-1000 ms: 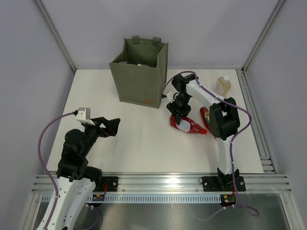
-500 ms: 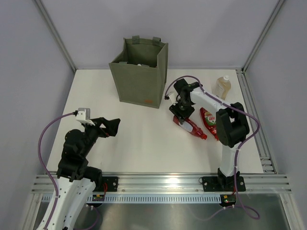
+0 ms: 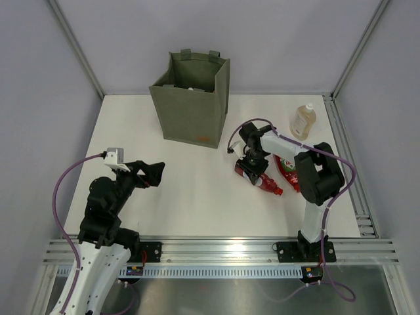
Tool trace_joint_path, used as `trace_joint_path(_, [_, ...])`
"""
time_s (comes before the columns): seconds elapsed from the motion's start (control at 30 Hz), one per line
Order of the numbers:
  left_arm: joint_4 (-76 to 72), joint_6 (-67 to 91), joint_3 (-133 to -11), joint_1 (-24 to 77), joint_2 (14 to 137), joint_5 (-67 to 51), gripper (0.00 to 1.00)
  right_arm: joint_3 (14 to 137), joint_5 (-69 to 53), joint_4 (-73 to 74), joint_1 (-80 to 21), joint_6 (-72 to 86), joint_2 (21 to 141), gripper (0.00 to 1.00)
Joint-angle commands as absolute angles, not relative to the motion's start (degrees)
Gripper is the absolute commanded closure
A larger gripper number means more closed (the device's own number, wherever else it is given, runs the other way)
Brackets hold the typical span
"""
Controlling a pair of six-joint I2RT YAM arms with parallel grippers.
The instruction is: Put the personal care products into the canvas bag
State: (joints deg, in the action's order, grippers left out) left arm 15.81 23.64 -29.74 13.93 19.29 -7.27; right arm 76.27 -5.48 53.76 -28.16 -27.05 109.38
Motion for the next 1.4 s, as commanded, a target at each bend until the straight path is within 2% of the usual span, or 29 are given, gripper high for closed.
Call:
trace_joint_path(0.0, [13.4, 23.7, -31.2, 14.1, 19.6, -7.2, 0.01, 75.8, -8.1, 50.1, -28.5, -27.0, 105.6, 0.74])
trace_joint_path(0.07, [14.0, 23.5, -31.6, 14.1, 19.3, -6.9, 0.01, 75.3, -9.3, 48.4, -28.4, -26.8, 103.2, 0.98])
trace_joint_path(0.1, [14.3, 23.4, -31.8, 14.1, 19.3, -6.9, 0.01, 74.8, -10.5, 47.9, -28.3, -26.8, 102.1, 1.0])
trace_joint_path(0.17, [14.6, 23.3, -32.0, 14.1, 19.1, -6.8, 0.01, 74.9, -14.2, 47.6, -27.5, -27.2, 99.3, 1.0])
trace_joint_path(0.43, [14.6, 23.2, -32.6, 14.1, 18.5, -6.2, 0.01, 82.1, -47.2, 52.9, -24.9, -28.4, 90.7, 1.0])
trace_joint_path(0.53, [14.6, 23.0, -32.8, 14.1, 18.2, -5.8, 0.01, 91.6, -52.7, 52.5, -25.2, -23.3, 90.4, 1.0])
trace_joint_path(0.6, [14.7, 23.0, -33.0, 14.1, 18.1, -5.4, 0.01, 103.0, -53.7, 51.8, -25.3, -18.1, 92.9, 1.0])
trace_joint_path(0.73, [14.5, 23.3, -33.1, 14.1, 17.8, -4.8, 0.01, 123.9, -47.3, 43.4, -25.3, -5.2, 101.7, 1.0])
trace_joint_path(0.77, [14.5, 23.5, -33.2, 14.1, 17.7, -4.8, 0.01, 132.5, -45.2, 38.7, -25.5, -2.5, 103.7, 1.0])
trace_joint_path(0.9, [14.7, 23.8, -33.8, 14.1, 17.5, -4.7, 0.01, 153.7, -28.2, 30.1, -26.6, 5.3, 116.5, 1.0])
trace_joint_path(1.07, [16.1, 23.9, -34.8, 14.2, 17.2, -4.4, 0.01, 148.0, -15.6, -0.7, -28.7, 5.8, 123.0, 1.0])
trace_joint_path(1.13, [16.8, 23.9, -35.3, 14.2, 17.0, -4.0, 0.01, 151.1, -13.4, -4.7, -29.5, 2.9, 128.8, 1.0])
trace_joint_path(1.17, [17.3, 23.9, -35.3, 14.2, 16.8, -4.0, 0.01, 156.4, -13.4, -4.9, -29.9, 2.0, 130.8, 1.0])
trace_joint_path(1.23, [17.7, 24.1, -35.1, 14.2, 16.3, -3.5, 0.01, 157.9, -12.3, -8.2, -30.4, 1.2, 134.1, 1.0])
trace_joint_path(1.33, [18.1, 24.3, -34.8, 14.2, 15.6, -3.3, 0.01, 151.3, -13.0, -10.6, -30.4, 0.5, 131.8, 1.0])
trace_joint_path(1.37, [18.4, 24.4, -34.6, 14.2, 15.5, -3.2, 0.01, 146.6, -14.9, -10.5, -30.4, 0.4, 130.7, 0.94])
